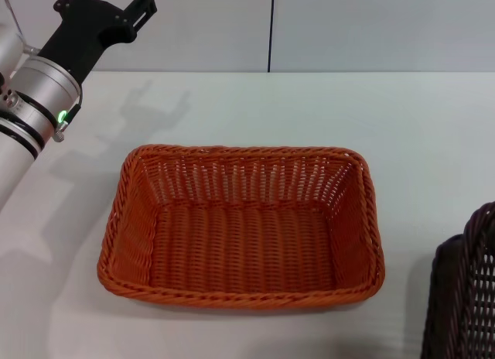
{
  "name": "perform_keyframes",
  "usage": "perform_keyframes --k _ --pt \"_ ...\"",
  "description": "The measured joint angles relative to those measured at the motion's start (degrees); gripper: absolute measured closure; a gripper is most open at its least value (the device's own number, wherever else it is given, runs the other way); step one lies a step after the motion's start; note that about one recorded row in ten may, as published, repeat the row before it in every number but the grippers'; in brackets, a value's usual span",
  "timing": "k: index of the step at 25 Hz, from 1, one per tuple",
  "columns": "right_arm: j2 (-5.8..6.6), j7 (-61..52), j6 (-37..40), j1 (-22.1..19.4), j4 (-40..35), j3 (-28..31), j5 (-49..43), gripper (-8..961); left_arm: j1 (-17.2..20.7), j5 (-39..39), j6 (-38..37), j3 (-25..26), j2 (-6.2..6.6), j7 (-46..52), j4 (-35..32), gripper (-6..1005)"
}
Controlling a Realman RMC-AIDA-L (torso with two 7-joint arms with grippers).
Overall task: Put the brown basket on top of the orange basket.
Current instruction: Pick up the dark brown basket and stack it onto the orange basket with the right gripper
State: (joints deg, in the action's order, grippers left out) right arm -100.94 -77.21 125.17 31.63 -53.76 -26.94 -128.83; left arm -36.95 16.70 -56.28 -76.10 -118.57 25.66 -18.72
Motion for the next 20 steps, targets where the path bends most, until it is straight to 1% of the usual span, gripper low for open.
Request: perform_keyframes --k 1,2,3,4,6,7,8,12,13,14,16,18,20 --pt "-0.09 0.04 0.12 -0.51 0.2 -1.19 2.93 776 0.15 0.0 0.0 -0.01 0.03 0.0 0.0 173" --pt "-0.09 0.04 0.12 -0.51 0.2 -1.19 2.93 776 0.15 0.0 0.0 -0.01 0.03 0.0 0.0 174" --pt "-0.16 -0.18 0.14 -1.07 0.24 -2.81 5.82 776 0.26 0.0 0.0 0.0 0.05 0.0 0.0 174" --pt "-0.16 -0.18 0.14 -1.07 0.24 -2.81 5.82 776 0.41 0.0 0.0 0.0 0.08 0.0 0.0 174" --pt "-0.36 -0.36 0.16 -1.73 0.49 -4.75 10.06 776 0.64 0.0 -0.01 -0.01 0.1 0.0 0.0 175" --pt "-0.36 -0.36 0.16 -1.73 0.49 -4.75 10.06 776 0.64 0.0 -0.01 -0.01 0.1 0.0 0.0 175" --pt "-0.54 -0.42 0.17 -1.93 1.46 -5.06 12.99 776 0.72 0.0 0.0 -0.01 0.12 0.0 0.0 176" --pt "-0.6 -0.14 0.1 -1.98 3.78 -5.11 15.88 776 1.06 0.0 0.13 0.04 0.2 -0.15 0.0 176" --pt "-0.98 0.26 0.03 -2.0 4.68 -5.04 16.51 776 1.09 0.0 0.16 0.05 0.2 -0.34 0.0 176" --pt "-0.98 0.26 0.03 -2.0 4.68 -5.04 16.51 776 1.13 0.0 0.2 0.06 0.2 -0.56 0.0 176" --pt "-1.75 1.03 0.05 -2.05 5.39 -5.16 17.76 776 1.16 0.0 0.22 0.07 0.2 -0.85 0.0 177" --pt "-2.24 1.55 0.13 -2.1 7.02 -7.36 20.96 776 1.14 0.0 0.25 0.13 0.26 -1.44 0.0 177" --pt "-2.29 1.68 0.15 -2.13 7.54 -8.29 22.07 776 1.08 0.0 0.26 0.15 0.26 -1.78 0.0 177"
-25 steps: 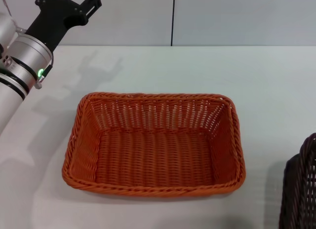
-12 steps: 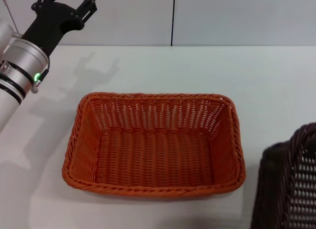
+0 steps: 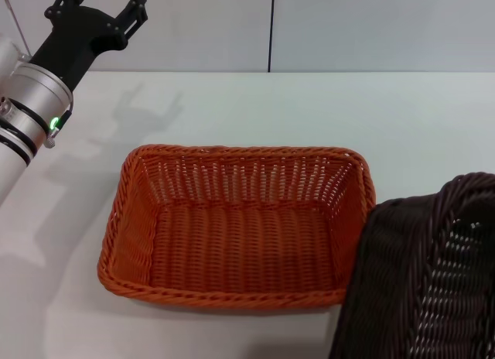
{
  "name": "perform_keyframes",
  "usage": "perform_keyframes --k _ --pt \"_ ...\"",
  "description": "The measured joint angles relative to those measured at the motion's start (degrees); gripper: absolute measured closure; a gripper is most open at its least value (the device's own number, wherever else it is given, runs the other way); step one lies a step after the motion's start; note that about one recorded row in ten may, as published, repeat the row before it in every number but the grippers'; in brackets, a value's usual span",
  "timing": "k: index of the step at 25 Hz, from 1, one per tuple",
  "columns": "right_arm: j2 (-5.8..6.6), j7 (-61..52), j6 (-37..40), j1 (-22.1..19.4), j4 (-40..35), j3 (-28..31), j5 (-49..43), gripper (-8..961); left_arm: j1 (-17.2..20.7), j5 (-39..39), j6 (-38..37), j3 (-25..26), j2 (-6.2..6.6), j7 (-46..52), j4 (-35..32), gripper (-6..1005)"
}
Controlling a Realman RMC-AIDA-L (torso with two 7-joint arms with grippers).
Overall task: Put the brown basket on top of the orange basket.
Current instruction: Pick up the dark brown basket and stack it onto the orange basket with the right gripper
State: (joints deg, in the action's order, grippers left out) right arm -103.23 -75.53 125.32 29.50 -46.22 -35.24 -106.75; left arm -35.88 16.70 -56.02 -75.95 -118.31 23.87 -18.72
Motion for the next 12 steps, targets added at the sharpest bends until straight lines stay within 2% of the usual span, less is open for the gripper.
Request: perform_keyframes --k 8,12 --pt "-1.91 1.71 -0.16 0.16 0.94 -1.0 2.5 775 0.02 0.0 -0.34 0.02 -0.14 -0.57 0.04 178" --pt "-2.38 1.99 -0.37 0.7 1.42 -0.48 4.12 775 0.08 -0.01 -0.44 0.13 -0.16 -0.58 0.01 178"
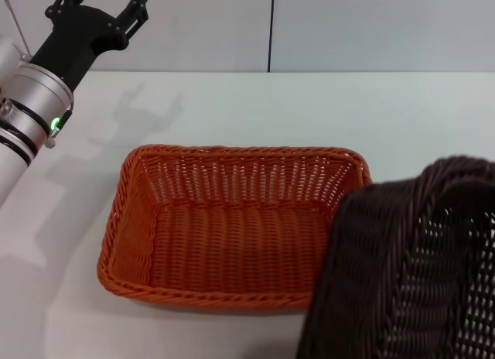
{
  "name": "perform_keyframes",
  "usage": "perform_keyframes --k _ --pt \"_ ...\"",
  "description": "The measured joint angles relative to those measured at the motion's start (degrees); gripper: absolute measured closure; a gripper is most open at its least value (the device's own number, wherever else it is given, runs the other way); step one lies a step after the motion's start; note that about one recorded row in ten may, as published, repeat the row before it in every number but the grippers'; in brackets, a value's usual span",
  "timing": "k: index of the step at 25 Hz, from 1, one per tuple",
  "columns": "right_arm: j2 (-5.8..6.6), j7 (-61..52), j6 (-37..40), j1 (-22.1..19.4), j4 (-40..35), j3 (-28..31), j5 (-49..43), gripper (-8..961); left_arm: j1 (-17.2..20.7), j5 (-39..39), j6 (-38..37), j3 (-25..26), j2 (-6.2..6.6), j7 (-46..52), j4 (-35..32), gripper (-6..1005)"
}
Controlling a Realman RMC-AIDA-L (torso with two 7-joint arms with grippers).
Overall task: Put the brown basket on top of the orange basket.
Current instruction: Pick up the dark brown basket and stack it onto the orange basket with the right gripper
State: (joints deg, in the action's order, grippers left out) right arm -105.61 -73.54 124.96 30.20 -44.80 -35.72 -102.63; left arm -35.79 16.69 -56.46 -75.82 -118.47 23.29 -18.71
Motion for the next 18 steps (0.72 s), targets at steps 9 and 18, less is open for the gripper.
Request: perform_keyframes --k 9,18 --pt "-1.04 1.03 -0.22 -0.44 3.89 4.25 4.58 775 -0.08 -0.04 -0.06 0.07 -0.02 0.0 -0.01 179" --pt "-2.42 5.13 -0.52 -2.16 9.48 10.65 4.63 775 -0.65 -0.07 0.28 0.02 -0.09 0.0 0.37 180"
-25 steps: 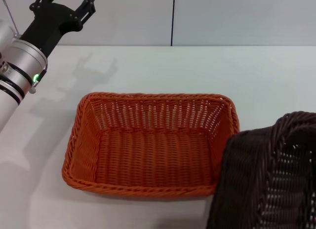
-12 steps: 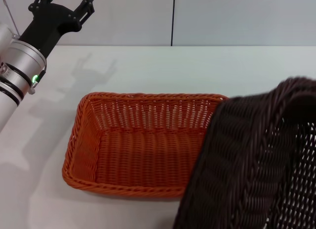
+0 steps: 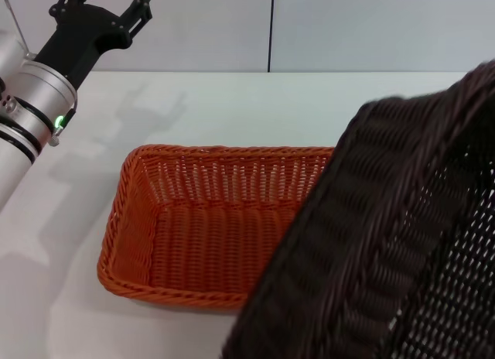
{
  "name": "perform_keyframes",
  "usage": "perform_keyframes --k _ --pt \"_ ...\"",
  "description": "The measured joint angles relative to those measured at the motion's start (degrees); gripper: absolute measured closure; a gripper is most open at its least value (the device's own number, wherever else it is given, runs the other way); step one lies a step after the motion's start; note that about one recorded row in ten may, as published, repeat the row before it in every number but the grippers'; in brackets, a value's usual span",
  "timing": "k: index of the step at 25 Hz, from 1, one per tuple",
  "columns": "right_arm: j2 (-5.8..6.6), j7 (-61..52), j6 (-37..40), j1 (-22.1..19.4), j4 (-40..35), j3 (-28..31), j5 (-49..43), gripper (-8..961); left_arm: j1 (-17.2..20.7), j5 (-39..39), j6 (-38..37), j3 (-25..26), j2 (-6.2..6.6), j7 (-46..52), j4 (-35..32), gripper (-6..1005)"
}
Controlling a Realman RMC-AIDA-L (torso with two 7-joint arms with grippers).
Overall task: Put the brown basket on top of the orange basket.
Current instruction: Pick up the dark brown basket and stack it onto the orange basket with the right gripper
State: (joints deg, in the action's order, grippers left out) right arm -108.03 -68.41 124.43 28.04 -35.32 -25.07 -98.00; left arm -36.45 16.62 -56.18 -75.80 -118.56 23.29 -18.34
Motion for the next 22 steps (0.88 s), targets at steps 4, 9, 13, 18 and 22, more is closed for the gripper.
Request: perform_keyframes --k 4,9,13,18,22 --pt "-0.01 4.47 -0.56 -0.66 5.53 2.76 0.08 775 -0.35 -0.01 0.04 -0.19 0.0 0.0 0.38 180" --pt "-1.45 7.69 -1.75 -0.8 8.83 5.29 0.17 775 -0.71 -0.02 0.06 -0.51 0.0 0.0 0.4 181" --pt "-4.32 9.51 -4.36 -0.92 9.14 6.75 1.67 775 -1.0 0.11 0.17 -0.63 0.0 0.0 0.54 181" --pt "-6.55 15.68 -6.51 -1.92 12.77 7.84 4.87 775 -1.0 0.11 0.17 -0.63 0.0 0.0 0.54 182" --pt "-7.59 20.06 -7.66 -1.81 16.33 7.86 5.58 775 -1.07 0.26 1.04 -1.5 0.07 -1.09 0.59 182"
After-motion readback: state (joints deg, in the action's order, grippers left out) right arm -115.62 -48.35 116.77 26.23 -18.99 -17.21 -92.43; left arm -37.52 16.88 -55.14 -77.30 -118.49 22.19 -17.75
